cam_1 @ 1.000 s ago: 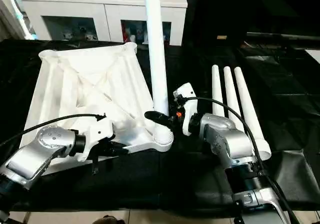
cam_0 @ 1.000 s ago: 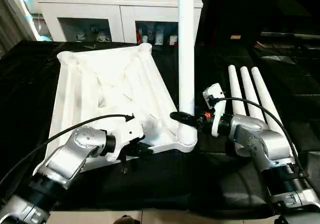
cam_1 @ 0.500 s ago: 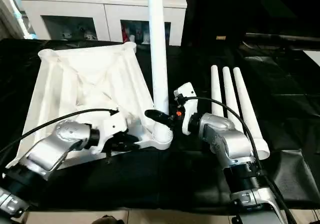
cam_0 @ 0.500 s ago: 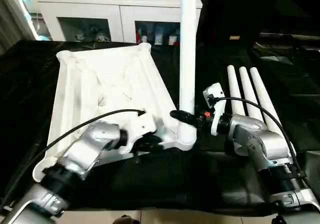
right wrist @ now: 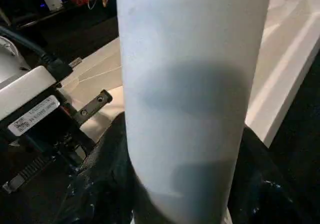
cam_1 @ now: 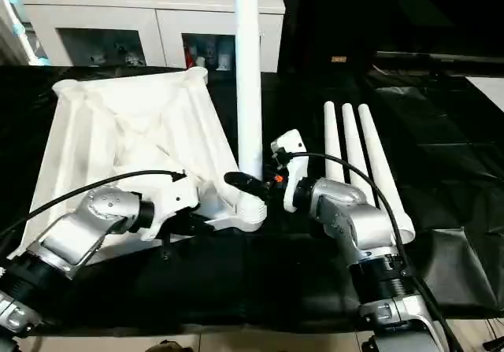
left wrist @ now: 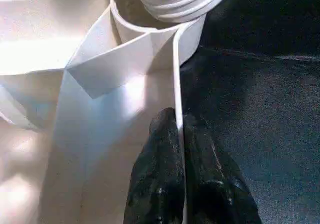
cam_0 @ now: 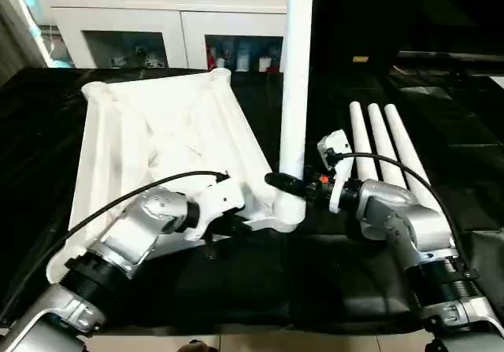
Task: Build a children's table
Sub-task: Insert table leg to table base
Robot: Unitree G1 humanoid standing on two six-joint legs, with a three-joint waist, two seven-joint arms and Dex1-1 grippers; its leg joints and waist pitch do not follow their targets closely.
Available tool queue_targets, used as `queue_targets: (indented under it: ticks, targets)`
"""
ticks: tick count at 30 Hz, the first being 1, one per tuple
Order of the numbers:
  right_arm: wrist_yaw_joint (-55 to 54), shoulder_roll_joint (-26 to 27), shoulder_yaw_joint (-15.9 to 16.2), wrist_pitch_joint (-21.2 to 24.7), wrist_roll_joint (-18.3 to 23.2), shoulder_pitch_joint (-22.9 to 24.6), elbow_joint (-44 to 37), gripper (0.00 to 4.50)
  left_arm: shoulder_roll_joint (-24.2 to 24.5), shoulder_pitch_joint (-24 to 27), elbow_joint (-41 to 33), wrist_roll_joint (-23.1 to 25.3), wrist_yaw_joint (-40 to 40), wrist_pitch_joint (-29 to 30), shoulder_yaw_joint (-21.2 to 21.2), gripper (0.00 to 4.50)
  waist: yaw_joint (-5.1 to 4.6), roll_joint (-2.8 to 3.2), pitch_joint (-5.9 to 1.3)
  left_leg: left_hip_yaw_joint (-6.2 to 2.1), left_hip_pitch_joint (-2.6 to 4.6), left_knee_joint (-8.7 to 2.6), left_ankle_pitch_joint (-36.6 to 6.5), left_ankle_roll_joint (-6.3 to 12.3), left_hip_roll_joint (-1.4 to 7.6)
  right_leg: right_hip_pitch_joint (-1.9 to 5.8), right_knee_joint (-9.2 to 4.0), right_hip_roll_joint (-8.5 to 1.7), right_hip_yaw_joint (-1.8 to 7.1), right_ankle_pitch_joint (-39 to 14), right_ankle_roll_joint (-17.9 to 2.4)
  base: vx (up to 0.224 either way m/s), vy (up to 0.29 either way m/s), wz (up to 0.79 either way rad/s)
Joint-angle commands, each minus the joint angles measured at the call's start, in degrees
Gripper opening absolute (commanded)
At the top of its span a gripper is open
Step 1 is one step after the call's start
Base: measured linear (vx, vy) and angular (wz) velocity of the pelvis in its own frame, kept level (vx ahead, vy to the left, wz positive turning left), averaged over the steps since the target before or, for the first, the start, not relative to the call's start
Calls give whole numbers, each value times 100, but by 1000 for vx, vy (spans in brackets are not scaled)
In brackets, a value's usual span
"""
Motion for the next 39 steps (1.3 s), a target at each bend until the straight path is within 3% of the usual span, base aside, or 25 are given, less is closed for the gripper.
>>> queue_targets:
  ticks: [1,8,10,13,18,25,33,39]
  targets:
    - [-31,-52,-23,14,-83,12,-14,185,158,144,126,275,59,57,30,0,-2,-3,-331,-276,200,-517,-2117,-289,471,61,-618,-530,254,-2337,-948,0,0,0]
    - [-19,-43,-29,-5,-96,-18,37,185,121,227,-16,60,80,-131,238,0,18,-18,-342,-242,180,-503,-1879,-190,457,98,-595,-526,262,-1925,-1044,0,0,0]
    - [-16,-47,-31,-7,-97,-21,38,185,86,206,-72,-89,-32,53,290,46,28,-13,-340,-237,188,-502,-1869,-192,454,93,-597,-521,261,-1984,-1050,0,0,0]
    - [-14,-56,-40,-5,-94,-31,39,185,106,173,-100,-20,-20,-53,266,68,32,0,-339,-244,191,-505,-1894,-211,459,91,-606,-526,262,-2063,-1023,0,0,0]
    - [-12,-67,-49,-14,-93,-33,40,185,135,109,-69,39,-48,-116,268,73,29,27,-356,-244,200,-532,-1925,-261,469,95,-575,-502,250,-1725,-1076,0,0,0]
    - [-32,-60,-62,-27,-94,-18,22,185,234,62,40,136,-144,-147,255,73,38,28,-355,-230,189,-519,-1816,-197,457,116,-586,-513,254,-1639,-1104,0,0,0]
    - [-78,-13,-84,-58,-100,-43,58,185,290,61,61,154,-272,-68,226,2,33,66,-352,-243,204,-540,-1970,-284,467,102,-583,-505,249,-1675,-1116,0,0,0]
    - [-109,35,-99,-107,-103,-66,118,185,255,75,70,70,-320,-96,289,0,51,110,-355,-253,205,-542,-2017,-316,461,113,-579,-515,250,-1602,-1158,0,0,0]
